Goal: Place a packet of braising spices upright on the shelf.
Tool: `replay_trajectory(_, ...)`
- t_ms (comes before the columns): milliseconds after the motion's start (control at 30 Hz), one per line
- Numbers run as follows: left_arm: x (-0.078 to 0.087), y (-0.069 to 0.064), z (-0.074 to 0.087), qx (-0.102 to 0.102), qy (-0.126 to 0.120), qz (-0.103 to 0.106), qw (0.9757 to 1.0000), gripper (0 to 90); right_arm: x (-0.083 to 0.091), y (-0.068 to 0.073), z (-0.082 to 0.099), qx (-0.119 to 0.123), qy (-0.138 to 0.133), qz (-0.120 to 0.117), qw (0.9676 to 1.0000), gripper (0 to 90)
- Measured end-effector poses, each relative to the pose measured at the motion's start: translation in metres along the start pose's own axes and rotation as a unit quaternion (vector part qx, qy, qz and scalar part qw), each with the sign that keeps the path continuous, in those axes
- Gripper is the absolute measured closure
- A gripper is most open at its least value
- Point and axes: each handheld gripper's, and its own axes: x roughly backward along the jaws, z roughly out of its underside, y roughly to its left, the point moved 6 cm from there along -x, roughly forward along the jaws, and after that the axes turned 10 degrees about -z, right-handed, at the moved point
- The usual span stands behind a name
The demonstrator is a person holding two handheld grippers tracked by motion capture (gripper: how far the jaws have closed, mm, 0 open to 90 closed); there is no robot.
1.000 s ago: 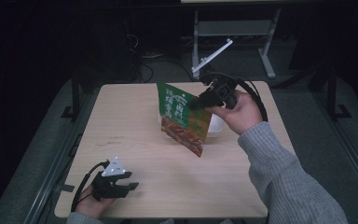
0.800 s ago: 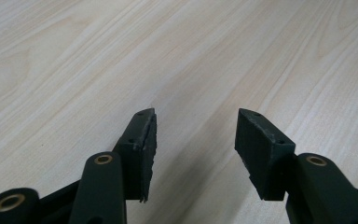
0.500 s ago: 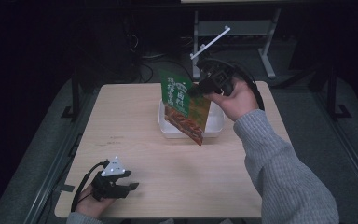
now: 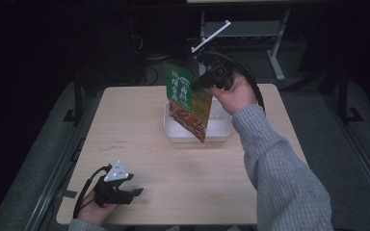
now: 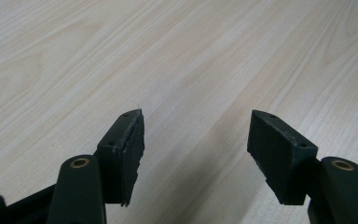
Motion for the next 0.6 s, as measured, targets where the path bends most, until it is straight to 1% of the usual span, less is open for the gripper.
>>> replay_trajectory(233, 0.0, 0.0, 0.0, 0.0, 0.0, 0.0, 1.0, 34.8, -0.004, -0.007, -0.004, -0.011, -0.003, 0.009, 0.9999, 90.0)
replay_trajectory(267, 0.0, 0.0, 0.0, 0.0, -0.001, 0.0, 1.0, 34.6, -0.006, -0.01, -0.006, -0.016, -0.005, 0.012, 0.9998, 90.0)
replay_trajectory(333, 0.0, 0.0, 0.0, 0.0, -0.001, 0.0, 1.0, 34.4, -0.007, -0.012, -0.006, -0.016, -0.006, 0.014, 0.9998, 90.0)
replay_trajectory(433, 0.0, 0.001, 0.0, 0.002, -0.003, 0.0, 1.0, 33.5, -0.011, -0.018, -0.009, -0.024, -0.01, 0.018, 0.9995, 90.0)
replay_trajectory(500, 0.0, 0.001, 0.0, 0.003, -0.003, 0.0, 1.0, 33.4, -0.012, -0.019, -0.01, -0.023, -0.011, 0.019, 0.9995, 90.0)
replay_trajectory(567, 0.0, 0.001, -0.001, 0.003, -0.004, 0.0, 1.0, 33.4, -0.015, -0.02, -0.011, -0.028, -0.013, 0.021, 0.9993, 90.0)
replay_trajectory(600, 0.0, 0.0, -0.001, 0.002, -0.004, 0.0, 1.0, 33.4, -0.017, -0.022, -0.012, -0.025, -0.011, 0.026, 0.9993, 90.0)
